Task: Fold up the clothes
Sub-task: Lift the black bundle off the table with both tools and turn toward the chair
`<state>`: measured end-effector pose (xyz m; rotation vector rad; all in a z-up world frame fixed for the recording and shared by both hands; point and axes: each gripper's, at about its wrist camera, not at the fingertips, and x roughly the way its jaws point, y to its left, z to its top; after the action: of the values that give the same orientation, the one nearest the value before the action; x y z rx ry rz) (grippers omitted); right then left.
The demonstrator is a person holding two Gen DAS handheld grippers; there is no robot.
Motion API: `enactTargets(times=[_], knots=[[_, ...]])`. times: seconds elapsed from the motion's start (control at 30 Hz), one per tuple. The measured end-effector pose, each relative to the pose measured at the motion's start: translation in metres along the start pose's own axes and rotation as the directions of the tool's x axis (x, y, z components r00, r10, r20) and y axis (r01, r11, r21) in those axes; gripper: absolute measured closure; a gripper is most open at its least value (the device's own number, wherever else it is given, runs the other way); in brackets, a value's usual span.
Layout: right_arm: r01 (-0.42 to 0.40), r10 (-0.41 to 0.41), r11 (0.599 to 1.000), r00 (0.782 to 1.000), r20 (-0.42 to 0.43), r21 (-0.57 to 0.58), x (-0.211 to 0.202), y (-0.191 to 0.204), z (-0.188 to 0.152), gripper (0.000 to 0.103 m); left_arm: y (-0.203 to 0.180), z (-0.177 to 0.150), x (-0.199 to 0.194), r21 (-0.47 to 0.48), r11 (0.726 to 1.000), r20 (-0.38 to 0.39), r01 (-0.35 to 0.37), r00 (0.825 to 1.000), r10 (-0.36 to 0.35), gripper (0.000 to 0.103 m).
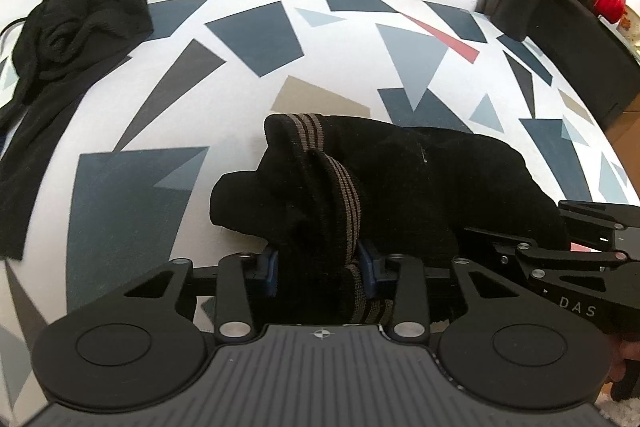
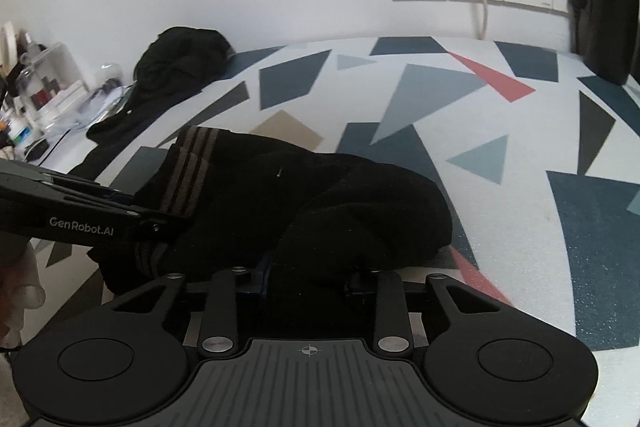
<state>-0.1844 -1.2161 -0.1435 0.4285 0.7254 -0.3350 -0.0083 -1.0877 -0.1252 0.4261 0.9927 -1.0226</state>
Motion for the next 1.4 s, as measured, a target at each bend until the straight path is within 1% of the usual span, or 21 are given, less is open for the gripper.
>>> enactTargets(times=[0.17,0.27,0.37,0.53,0.6,0.67,0.8,0.87,0.93,1.03,1.13,1.2,1.23,1.3,1.33,1.37,1.4], knots=[[-0.032,0.032,0.999,0.999,0.022,-0.010,-0.008,-0.002,-0.003,0.077,-0.010,-0.006,-0.011,-0.013,0.998,0.021,-0.056,0.998,0.056,0.065],[-0.049,0.049,0.999,0.999,0.024,0.002,-0.014,-0.006,-0.006,0.077,-0.015,-0.010,-0.020,-0.033,0.997,0.041,-0.074,0.996,0.075,0.065],[-0.069,0.068,0.998,0.997,0.018,0.011,-0.019,-0.009,-0.011,0.077,-0.020,-0.016,-0.027,-0.056,0.996,0.041,-0.073,0.996,0.075,0.065],[-0.081,0.081,0.996,0.997,0.003,-0.025,-0.028,-0.001,-0.015,0.077,-0.022,-0.031,-0.034,-0.100,0.992,0.033,-0.071,0.997,0.075,0.065],[-0.085,0.085,0.996,0.996,0.003,-0.031,-0.033,0.004,-0.015,0.077,-0.018,-0.036,-0.038,-0.129,0.989,0.038,-0.065,0.997,0.070,0.065],[-0.083,0.084,0.995,0.996,0.013,-0.050,-0.038,0.017,-0.014,0.077,-0.014,-0.039,-0.045,-0.150,0.987,0.052,-0.056,0.997,0.064,0.065],[-0.078,0.081,0.993,0.996,0.035,-0.091,-0.048,0.047,-0.012,0.077,-0.003,-0.048,-0.068,-0.141,0.989,0.107,-0.037,0.993,0.053,0.065],[-0.075,0.081,0.991,0.996,0.046,-0.111,-0.053,0.061,-0.011,0.077,0.011,-0.057,-0.083,-0.144,0.989,0.134,-0.035,0.989,0.054,0.065],[-0.078,0.084,0.989,0.995,0.046,-0.129,-0.052,0.085,-0.012,0.077,0.026,-0.067,-0.099,-0.149,0.988,0.161,-0.033,0.985,0.057,0.065],[-0.129,0.139,0.972,0.989,0.040,-0.194,-0.050,0.150,-0.021,0.077,0.063,-0.095,-0.131,-0.187,0.981,0.198,-0.041,0.977,0.078,0.065],[-0.183,0.198,0.947,0.980,0.029,-0.263,-0.049,0.218,-0.031,0.078,0.110,-0.135,-0.172,-0.235,0.970,0.242,-0.059,0.963,0.117,0.065],[-0.218,0.236,0.926,0.972,0.020,-0.308,-0.047,0.263,-0.037,0.078,0.145,-0.166,-0.202,-0.285,0.955,0.272,-0.078,0.949,0.159,0.065],[-0.236,0.255,0.914,0.967,0.015,-0.330,-0.047,0.285,-0.040,0.078,0.163,-0.181,-0.218,-0.314,0.945,0.284,-0.089,0.941,0.184,0.065],[-0.269,0.291,0.888,0.957,0.003,-0.373,-0.045,0.330,-0.047,0.078,0.198,-0.215,-0.248,-0.390,0.913,0.295,-0.121,0.923,0.248,0.065],[-0.286,0.309,0.874,0.951,-0.004,-0.394,-0.045,0.352,-0.050,0.078,0.215,-0.232,-0.263,-0.429,0.892,0.295,-0.139,0.912,0.284,0.065],[-0.302,0.327,0.859,0.945,-0.011,-0.414,-0.044,0.375,-0.053,0.078,0.232,-0.252,-0.280,-0.476,0.866,0.286,-0.156,0.903,0.320,0.065],[-0.330,0.351,0.836,0.936,-0.035,-0.438,-0.042,0.398,-0.057,0.078,0.247,-0.269,-0.297,-0.519,0.838,0.276,-0.168,0.895,0.350,0.065]])
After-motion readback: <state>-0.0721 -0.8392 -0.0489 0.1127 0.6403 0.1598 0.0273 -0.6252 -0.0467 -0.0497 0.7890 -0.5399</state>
